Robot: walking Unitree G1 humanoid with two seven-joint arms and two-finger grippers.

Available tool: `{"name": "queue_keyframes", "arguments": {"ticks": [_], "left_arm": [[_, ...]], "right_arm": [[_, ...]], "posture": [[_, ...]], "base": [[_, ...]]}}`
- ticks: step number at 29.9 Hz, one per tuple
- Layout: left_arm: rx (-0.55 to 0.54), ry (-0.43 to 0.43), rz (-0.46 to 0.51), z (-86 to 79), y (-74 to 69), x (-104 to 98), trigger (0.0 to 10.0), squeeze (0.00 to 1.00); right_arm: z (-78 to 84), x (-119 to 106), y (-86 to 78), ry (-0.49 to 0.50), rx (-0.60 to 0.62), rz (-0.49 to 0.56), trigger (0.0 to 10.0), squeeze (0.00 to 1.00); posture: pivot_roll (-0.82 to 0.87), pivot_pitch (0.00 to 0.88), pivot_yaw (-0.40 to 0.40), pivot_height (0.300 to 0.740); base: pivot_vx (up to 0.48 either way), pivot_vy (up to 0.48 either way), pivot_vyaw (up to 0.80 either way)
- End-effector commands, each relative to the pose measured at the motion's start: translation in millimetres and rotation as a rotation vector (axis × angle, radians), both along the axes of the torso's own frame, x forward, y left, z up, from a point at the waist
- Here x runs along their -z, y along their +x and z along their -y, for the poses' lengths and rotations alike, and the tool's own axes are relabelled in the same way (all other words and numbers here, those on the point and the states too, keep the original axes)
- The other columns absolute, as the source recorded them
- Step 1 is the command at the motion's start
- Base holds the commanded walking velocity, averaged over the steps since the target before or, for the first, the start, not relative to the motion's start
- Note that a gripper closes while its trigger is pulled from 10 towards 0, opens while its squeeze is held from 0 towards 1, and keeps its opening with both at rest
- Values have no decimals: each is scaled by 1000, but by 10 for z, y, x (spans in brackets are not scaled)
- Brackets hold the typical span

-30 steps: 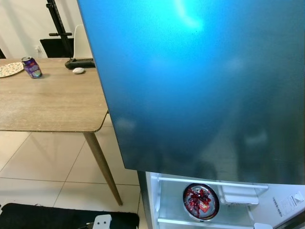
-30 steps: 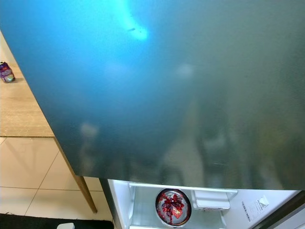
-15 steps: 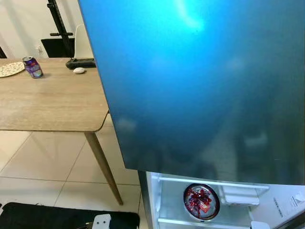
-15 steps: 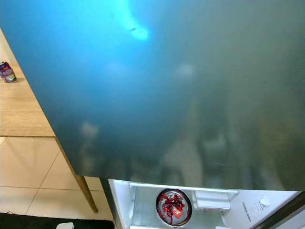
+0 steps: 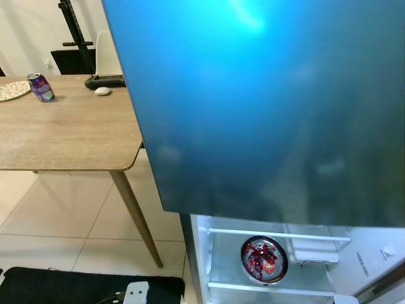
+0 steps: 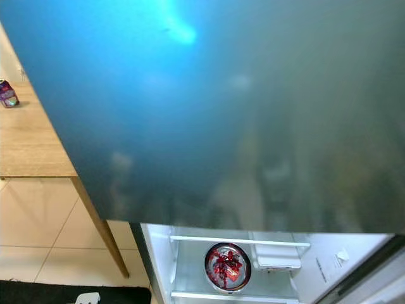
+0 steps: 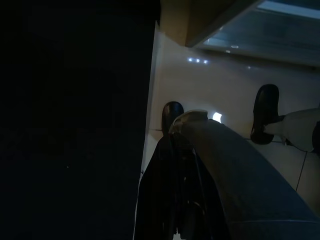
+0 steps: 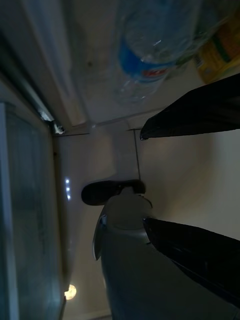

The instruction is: Restocking fridge

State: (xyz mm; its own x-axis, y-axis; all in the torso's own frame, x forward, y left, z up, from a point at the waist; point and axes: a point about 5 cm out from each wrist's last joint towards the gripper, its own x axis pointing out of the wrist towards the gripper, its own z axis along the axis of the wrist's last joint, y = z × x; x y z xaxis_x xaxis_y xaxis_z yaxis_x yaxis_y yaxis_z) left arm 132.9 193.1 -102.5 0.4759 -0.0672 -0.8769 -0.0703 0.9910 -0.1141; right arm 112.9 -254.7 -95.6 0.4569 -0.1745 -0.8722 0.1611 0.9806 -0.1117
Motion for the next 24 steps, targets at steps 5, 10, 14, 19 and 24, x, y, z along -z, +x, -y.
{"name": "queue_keyframes", "arguments": {"ticks": [5, 10, 14, 19, 24], "left_arm": [[0, 2, -9, 9, -33, 13, 10000, 0], [-2, -1, -8, 18, -33, 13, 10000, 0], [-4, -3, -7, 19, -33, 14, 10000, 0], [-7, -5, -7, 28, -34, 15, 10000, 0], [-5, -6, -8, 29, -37, 16, 10000, 0]], "right_arm": [[14, -2, 1, -1, 7, -6, 10000, 0], [15, 0, -7, 1, 13, -9, 10000, 0], [13, 4, -15, 5, 15, -16, 10000, 0], [17, 2, -9, 8, 16, -16, 10000, 0], [18, -5, 11, 6, 15, -8, 10000, 0]], "posture": [[-83, 0, 4, 740], [-83, 0, 4, 740], [-83, 0, 4, 740], [-81, 0, 0, 740], [-81, 0, 0, 740]], "base": [[-328, 0, 0], [-330, 0, 0], [-330, 0, -105], [-331, 0, -775], [-334, 0, -310]]}}
